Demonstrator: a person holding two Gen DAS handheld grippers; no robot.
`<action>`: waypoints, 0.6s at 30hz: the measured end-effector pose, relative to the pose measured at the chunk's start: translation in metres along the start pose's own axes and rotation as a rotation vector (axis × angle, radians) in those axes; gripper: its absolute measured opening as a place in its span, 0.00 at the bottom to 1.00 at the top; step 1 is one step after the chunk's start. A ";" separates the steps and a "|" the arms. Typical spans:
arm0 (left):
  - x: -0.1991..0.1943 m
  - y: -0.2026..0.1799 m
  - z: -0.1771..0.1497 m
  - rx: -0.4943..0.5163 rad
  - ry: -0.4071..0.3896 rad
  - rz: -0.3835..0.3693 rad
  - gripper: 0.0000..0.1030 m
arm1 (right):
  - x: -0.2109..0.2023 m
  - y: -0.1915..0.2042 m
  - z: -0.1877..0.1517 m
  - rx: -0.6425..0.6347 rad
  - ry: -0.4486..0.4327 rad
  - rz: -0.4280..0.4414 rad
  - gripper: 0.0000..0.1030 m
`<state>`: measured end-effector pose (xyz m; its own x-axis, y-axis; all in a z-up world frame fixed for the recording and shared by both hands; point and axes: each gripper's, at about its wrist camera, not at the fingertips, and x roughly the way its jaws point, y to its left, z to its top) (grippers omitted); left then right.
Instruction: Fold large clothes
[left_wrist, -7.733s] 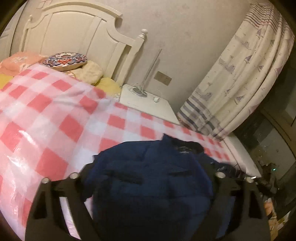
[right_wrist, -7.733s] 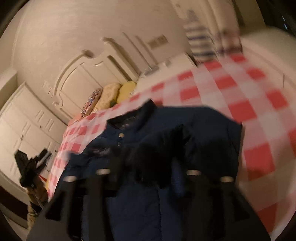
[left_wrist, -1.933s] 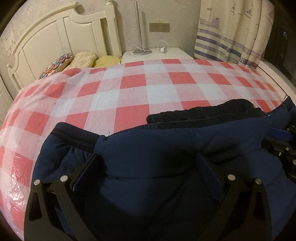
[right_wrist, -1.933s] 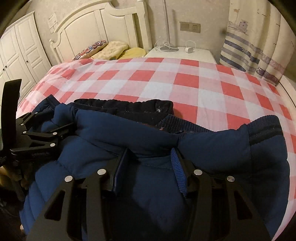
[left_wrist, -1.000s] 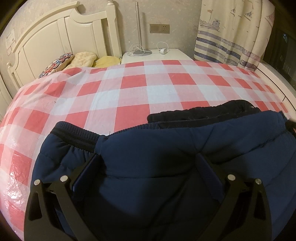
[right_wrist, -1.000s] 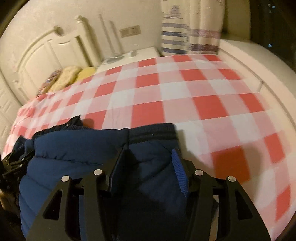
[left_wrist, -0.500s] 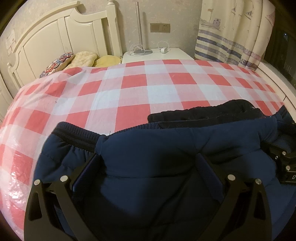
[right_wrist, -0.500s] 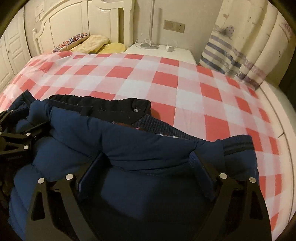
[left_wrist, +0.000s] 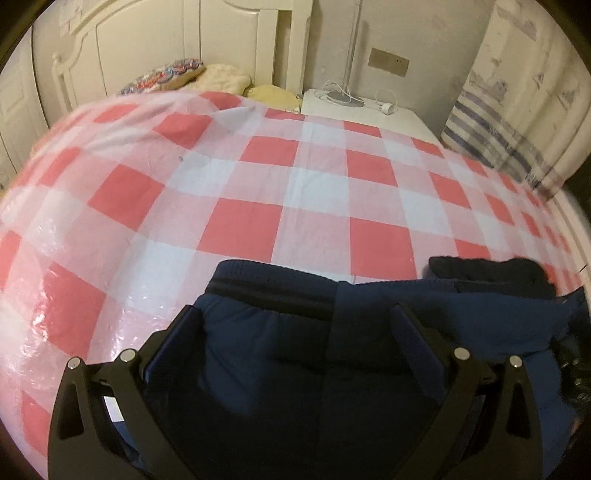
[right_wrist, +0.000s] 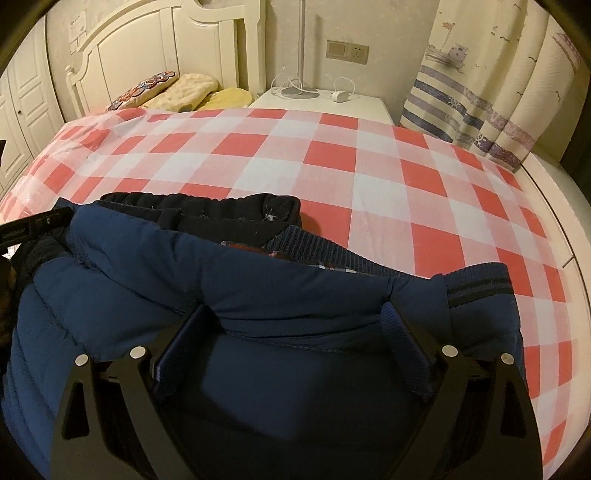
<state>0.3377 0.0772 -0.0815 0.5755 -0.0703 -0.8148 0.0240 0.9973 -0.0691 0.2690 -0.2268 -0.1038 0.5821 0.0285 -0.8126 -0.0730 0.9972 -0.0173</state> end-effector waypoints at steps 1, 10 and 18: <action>0.000 -0.002 0.000 0.010 -0.003 0.013 0.98 | 0.000 0.000 0.000 0.000 0.002 0.002 0.87; 0.000 0.001 -0.002 -0.010 -0.001 -0.005 0.98 | -0.051 -0.052 -0.011 0.183 -0.122 -0.030 0.91; 0.002 0.003 -0.003 -0.022 -0.005 -0.016 0.98 | -0.008 -0.085 -0.029 0.284 0.007 -0.007 0.96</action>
<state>0.3367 0.0803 -0.0846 0.5791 -0.0860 -0.8107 0.0156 0.9954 -0.0944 0.2469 -0.3138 -0.1129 0.5762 0.0222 -0.8170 0.1616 0.9768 0.1405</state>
